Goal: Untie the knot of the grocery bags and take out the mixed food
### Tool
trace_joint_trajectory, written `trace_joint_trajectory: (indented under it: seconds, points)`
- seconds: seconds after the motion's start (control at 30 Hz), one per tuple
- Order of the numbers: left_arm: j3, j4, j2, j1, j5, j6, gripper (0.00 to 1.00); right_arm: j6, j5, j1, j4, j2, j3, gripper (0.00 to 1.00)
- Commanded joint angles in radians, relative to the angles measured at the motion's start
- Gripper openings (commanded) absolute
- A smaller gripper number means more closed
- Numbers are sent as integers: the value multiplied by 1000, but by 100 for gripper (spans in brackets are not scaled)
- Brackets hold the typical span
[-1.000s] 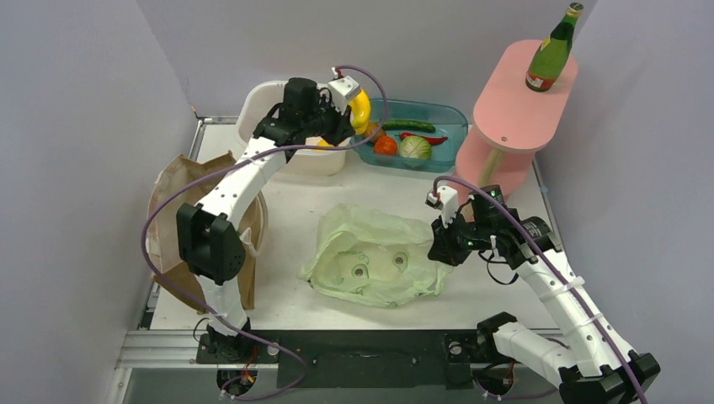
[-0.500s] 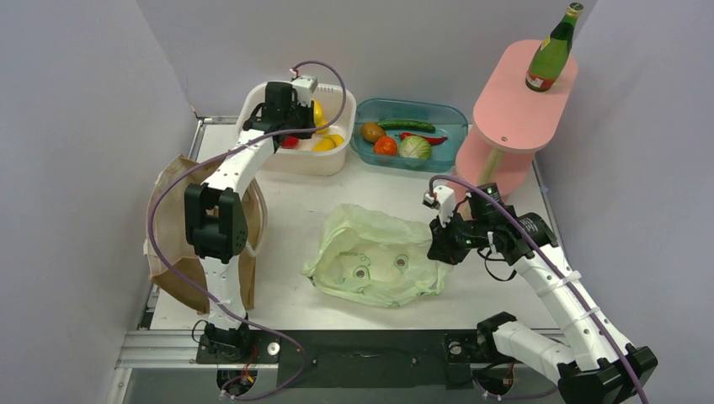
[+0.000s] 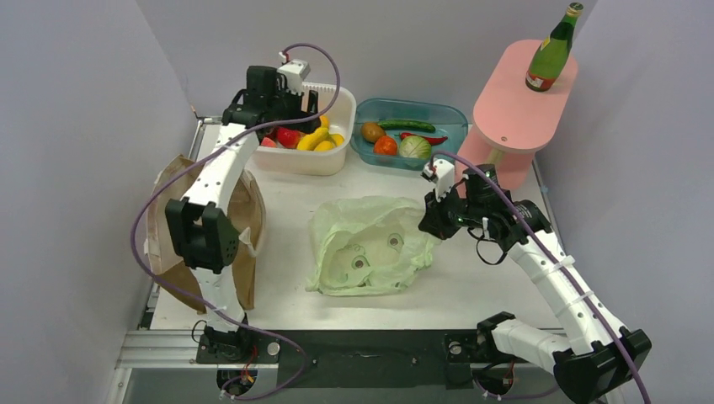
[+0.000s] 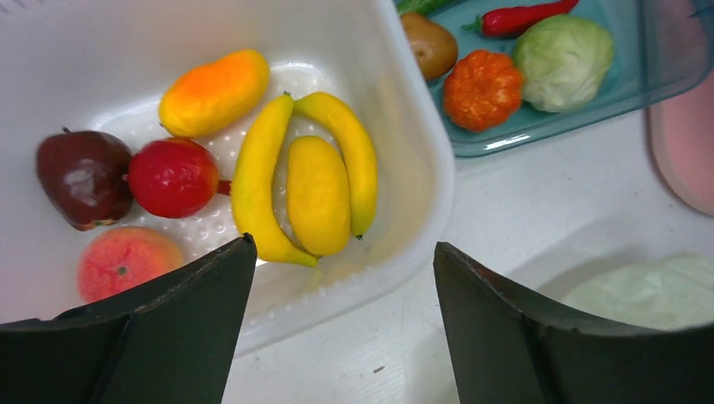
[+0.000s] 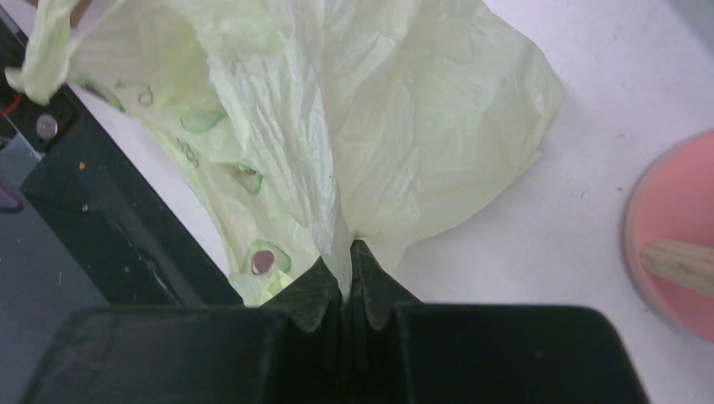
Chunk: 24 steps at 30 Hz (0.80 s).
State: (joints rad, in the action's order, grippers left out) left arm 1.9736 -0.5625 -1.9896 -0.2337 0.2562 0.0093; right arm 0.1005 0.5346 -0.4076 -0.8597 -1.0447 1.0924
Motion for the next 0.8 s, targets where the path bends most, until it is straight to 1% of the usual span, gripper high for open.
trace_joint_trajectory:
  seconds: [0.0,0.07,0.17,0.23,0.3,0.33,0.37,0.4,0.43,0.5,0.53,0.57,0.6,0.7,0.77]
  points:
    - [-2,-55,271,7,60,76,76,-90,-24,-31,177,-50,65,0]
    - [-19,-125,345,10,56,117,76,-130,-45,-59,246,-71,74,0]
    - [-53,-222,465,29,6,154,75,-195,-86,-113,352,-107,98,0]
    - [-79,-292,532,72,1,146,75,-232,-97,-134,445,-155,137,0]
    - [-118,-349,605,139,6,128,75,-263,-100,-147,492,-214,190,0]
    - [-134,-386,628,190,16,132,75,-272,-105,-151,502,-258,213,0]
    - [-161,-406,672,210,26,143,74,-274,-108,-162,513,-279,256,0]
    - [-174,-453,691,259,26,181,74,-273,-114,-165,516,-320,278,0]
    - [-204,-475,728,272,14,196,74,-270,-115,-174,516,-357,318,0]
    - [-264,-540,776,309,-26,240,74,-251,-114,-179,490,-402,363,7]
    - [-312,-583,791,333,-48,265,74,-234,-106,-180,476,-412,375,18]
    - [-338,-604,818,347,-57,277,74,-227,-103,-179,438,-428,396,24]
    - [-396,-637,832,374,-72,298,74,-208,-99,-177,417,-432,403,37]
    - [-506,-695,896,430,-50,369,75,-168,-88,-168,312,-414,428,52]
    - [-577,-721,927,434,-28,425,75,-142,-94,-162,266,-390,431,57]
